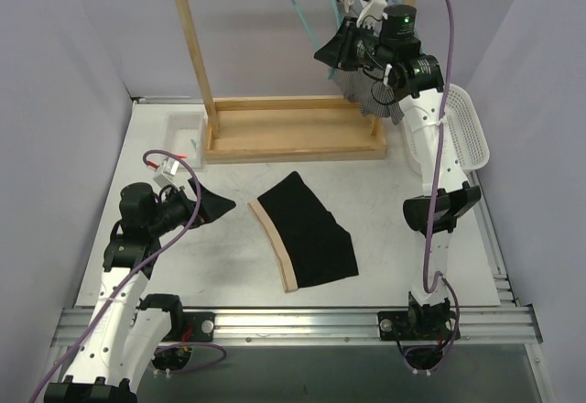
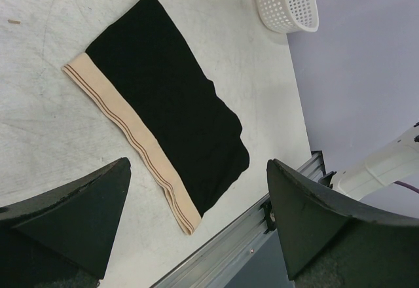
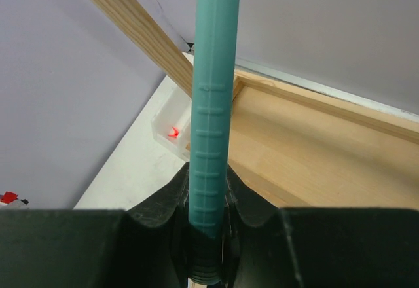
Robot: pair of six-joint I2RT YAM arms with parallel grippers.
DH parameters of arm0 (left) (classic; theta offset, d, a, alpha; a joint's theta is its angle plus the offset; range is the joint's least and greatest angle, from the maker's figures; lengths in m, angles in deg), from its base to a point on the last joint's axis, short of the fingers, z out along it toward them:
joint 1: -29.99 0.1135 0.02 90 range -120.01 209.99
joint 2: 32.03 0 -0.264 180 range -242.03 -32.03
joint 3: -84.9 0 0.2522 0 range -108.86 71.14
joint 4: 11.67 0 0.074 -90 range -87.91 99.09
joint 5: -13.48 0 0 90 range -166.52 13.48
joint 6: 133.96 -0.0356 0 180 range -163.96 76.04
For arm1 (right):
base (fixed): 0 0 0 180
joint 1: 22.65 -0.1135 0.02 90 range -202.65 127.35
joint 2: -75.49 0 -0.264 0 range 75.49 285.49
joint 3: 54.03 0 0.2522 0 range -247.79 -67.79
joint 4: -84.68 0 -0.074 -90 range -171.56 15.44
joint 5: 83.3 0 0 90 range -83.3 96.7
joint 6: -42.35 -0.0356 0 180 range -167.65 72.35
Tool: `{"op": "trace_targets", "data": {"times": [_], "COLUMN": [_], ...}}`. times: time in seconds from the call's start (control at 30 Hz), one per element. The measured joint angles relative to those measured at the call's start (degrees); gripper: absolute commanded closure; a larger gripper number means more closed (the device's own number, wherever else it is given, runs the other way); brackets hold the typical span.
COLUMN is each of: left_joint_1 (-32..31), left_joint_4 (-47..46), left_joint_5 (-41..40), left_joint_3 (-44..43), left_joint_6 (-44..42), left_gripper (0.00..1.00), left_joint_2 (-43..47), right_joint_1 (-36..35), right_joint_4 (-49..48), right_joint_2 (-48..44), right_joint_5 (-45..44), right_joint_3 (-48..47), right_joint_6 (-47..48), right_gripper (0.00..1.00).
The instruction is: Remove the underwear clipped to the hanger
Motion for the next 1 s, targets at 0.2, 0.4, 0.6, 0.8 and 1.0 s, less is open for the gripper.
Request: {"op": "trace_targets", "data": {"times": [0.2,0.4,0.6,0.8,1.0], "left_joint_1": [0.0,0.0,0.0,0.0,0.0], "left_joint_4": [0.02,0.04,0.07,0.74,1.27], "left_joint_5": [0.0,0.02,0.07,0.26,0.39], "left_joint_3": [-0.33,-0.81,-0.92,-1.18,-1.88], "left_joint_6": [0.07,0.2,0.31,0.31,0.35], "left_gripper": [0.06,0.06,0.06,0.06,0.06], "left_joint_2": [-0.35,-0.35,0.02,0.66,1.03], "right_joint_1": [2.19,2.99,2.91,0.0,-9.51], "right_joint_4": [-0.5,-0.94,-1.9,-2.45,-4.66], "right_joint_2": [2.69,3.26,1.81,-8.5,-28.76], "right_joint_5": [5.55,7.34,7.34,0.96,-13.73], "right_joint_3": [0.02,0.81,4.39,21.27,46.69], "right_joint_6": [-1.95,-2.54,-1.99,2.89,6.99], "right_gripper": [1.0,0.97,0.29,0.04,0.01]}}
